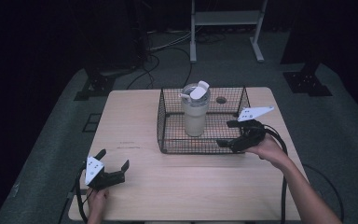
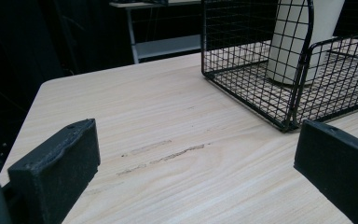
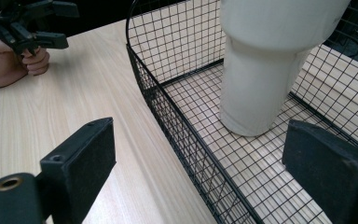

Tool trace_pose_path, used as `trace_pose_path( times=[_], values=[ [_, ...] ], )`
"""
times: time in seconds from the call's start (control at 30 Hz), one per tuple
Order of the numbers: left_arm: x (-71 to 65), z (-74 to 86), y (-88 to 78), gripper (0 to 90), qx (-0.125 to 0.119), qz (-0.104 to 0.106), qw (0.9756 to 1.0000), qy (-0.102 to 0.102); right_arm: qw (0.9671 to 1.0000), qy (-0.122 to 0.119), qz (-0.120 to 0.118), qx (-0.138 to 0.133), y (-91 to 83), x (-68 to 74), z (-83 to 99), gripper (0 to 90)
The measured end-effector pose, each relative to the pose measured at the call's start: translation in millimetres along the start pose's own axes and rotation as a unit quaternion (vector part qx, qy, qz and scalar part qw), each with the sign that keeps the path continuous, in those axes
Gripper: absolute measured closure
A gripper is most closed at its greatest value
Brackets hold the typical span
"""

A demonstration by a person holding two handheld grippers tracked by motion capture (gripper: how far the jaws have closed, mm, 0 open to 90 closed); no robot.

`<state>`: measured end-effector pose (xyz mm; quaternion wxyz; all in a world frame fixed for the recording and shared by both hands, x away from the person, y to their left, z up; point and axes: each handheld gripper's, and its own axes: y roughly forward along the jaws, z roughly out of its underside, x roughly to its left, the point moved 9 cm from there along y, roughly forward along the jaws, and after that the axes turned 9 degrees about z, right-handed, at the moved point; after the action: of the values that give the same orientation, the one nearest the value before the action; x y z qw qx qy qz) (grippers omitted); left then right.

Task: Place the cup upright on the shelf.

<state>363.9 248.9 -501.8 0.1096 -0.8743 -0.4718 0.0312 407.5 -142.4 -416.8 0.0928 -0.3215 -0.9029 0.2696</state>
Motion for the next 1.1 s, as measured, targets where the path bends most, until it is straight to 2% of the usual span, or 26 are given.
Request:
trace_pose_path(
  times=[0.43, 1.1],
  values=[
    [0.2, 0.2, -0.1, 0.0, 0.002, -0.001, 1.0, 0.001, 1.0, 0.005, 0.001, -0.006, -8.1, 2.7, 12.7, 8.9],
    [0.1, 0.3, -0.2, 0.0, 0.002, -0.001, 1.0, 0.002, 0.9995, 0.031, 0.008, -0.007, -20.5, 0.9, 41.2, 8.9]
  ],
)
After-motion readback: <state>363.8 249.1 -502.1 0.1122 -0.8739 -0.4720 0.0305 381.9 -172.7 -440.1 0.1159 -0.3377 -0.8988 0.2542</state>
